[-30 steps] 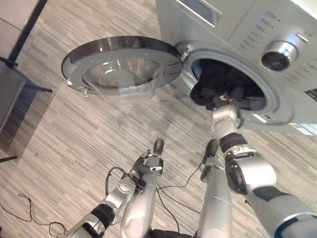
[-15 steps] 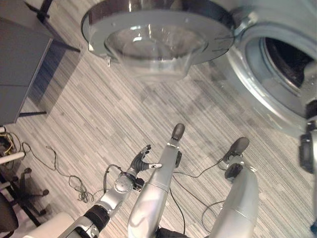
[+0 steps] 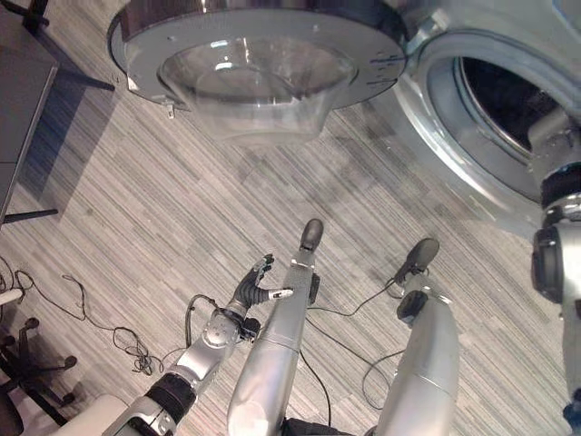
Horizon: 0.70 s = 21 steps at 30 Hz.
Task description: Grab the laundry basket,head to the washer,open it,put in the laundry and shut it.
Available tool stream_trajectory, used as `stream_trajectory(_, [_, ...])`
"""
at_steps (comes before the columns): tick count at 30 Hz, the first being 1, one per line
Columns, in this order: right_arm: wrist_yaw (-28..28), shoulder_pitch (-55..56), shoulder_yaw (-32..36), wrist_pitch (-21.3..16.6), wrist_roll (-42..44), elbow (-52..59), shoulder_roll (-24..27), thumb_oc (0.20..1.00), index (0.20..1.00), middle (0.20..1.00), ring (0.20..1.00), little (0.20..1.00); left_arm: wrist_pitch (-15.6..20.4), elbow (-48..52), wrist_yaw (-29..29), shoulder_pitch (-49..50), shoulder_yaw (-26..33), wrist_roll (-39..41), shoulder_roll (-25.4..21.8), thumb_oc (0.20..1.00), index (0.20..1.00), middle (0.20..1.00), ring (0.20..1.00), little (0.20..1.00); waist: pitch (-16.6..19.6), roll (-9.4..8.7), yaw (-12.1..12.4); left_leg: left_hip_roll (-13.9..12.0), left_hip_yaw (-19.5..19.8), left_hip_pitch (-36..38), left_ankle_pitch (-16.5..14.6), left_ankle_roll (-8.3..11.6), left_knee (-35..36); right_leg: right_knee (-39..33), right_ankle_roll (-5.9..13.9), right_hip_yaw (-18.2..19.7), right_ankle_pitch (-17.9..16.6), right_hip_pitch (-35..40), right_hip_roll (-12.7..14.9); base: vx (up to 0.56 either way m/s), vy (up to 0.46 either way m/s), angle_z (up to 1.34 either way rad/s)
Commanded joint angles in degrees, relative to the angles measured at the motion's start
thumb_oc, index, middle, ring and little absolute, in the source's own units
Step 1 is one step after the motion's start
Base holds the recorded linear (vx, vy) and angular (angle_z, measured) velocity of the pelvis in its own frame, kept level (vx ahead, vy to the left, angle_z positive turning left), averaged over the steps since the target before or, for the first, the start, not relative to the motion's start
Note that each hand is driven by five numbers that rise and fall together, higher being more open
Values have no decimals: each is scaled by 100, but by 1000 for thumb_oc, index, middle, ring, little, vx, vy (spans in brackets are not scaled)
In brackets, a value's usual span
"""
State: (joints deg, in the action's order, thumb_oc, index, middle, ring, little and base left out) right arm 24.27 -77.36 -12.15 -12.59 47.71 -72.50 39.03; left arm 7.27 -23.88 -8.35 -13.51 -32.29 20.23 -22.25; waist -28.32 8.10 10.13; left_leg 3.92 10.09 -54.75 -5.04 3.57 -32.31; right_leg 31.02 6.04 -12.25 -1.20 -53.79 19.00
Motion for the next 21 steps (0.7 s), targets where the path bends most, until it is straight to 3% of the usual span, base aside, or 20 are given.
stream_trajectory(1, [-135, 620, 245, -788, 222, 1132, 298, 1000, 1000, 1000, 1000, 1000, 95, -299, -19, 181, 20, -91, -5, 1000, 1000, 1000, 1000, 1000, 495, -138, -30, -515, -206, 354, -348, 57, 658, -256, 159, 20, 846, 416, -214, -23, 19, -6])
stream_trajectory(6, [-149, 1484, 606, -972, -50, 2039, -209, 1000, 1000, 1000, 1000, 1000, 169, -429, -35, 139, 172, -130, 75, 1000, 1000, 1000, 1000, 1000, 422, -234, -138, -522, -272, 815, -211, 53, 1084, -834, 190, 11, 560, 910, -271, -25, 33, -13])
stream_trajectory(8, [-161, 2485, 900, -1115, -356, 2865, -908, 1000, 1000, 1000, 1000, 1000, 199, -534, -74, 114, 308, -152, 236, 1000, 1000, 1000, 1000, 1000, 342, -336, -309, -481, -393, 1127, 68, 50, 1398, -1381, 177, -33, 164, 1302, -261, -76, 71, -9])
stream_trajectory(9, [-126, 2535, 911, -1100, -392, 2917, -937, 1000, 1000, 1000, 1000, 1000, 200, -538, -73, 135, 305, -151, 227, 1000, 1000, 1000, 1000, 1000, 374, -340, -298, -516, -373, 1243, -72, 67, 1436, -1386, 226, 7, 298, 1399, -302, -105, 97, -7])
stream_trajectory(10, [-148, 3137, 910, -1045, -734, 3314, -1334, 1000, 1000, 1000, 1000, 1000, 189, -608, -106, 136, 400, -206, 323, 1000, 1000, 1000, 1000, 1000, 346, -416, -416, -474, -439, 1349, 104, 30, 1542, -1639, 186, -12, 18, 1535, -269, -2, 66, -8])
stream_trajectory(13, [-227, 3892, 808, -900, -1078, 3613, -1773, 1000, 1000, 1000, 1000, 1000, 176, -634, -92, 188, 480, -229, 439, 1000, 1000, 1000, 1000, 1000, 380, -518, -524, -492, -485, 1605, 107, 10, 1647, -1875, 194, 0, -75, 1841, -289, -14, 62, -11])
stream_trajectory(14, [-400, 4647, 535, -645, -1569, 3939, -2056, 1000, 1000, 1000, 1000, 1000, 151, -639, -48, 259, 559, -251, 499, 1000, 1000, 1000, 1000, 1000, 420, -611, -635, -516, -514, 1834, 69, -6, 1646, -2014, 194, 17, -114, 2115, -306, 34, 37, -21])
stream_trajectory(19, [-856, 5785, 181, -319, -1790, 4298, -2433, 1000, 1000, 1000, 1000, 1000, 66, -673, 10, 414, 664, -391, 458, 1000, 1000, 1000, 1000, 1000, 499, -815, -849, -598, -634, 2472, -173, -21, 1499, -2153, 194, 94, -123, 2797, -331, 72, 25, -23])
stream_trajectory(21, [-1278, 6492, -127, -75, -1904, 4512, -2436, 1000, 1000, 1000, 1000, 1000, -4, -726, 124, 606, 730, -531, 388, 1000, 1000, 1000, 1000, 1000, 583, -953, -973, -689, -787, 3070, -391, -34, 1348, -2221, 202, 181, -62, 3405, -372, 145, 55, -30])
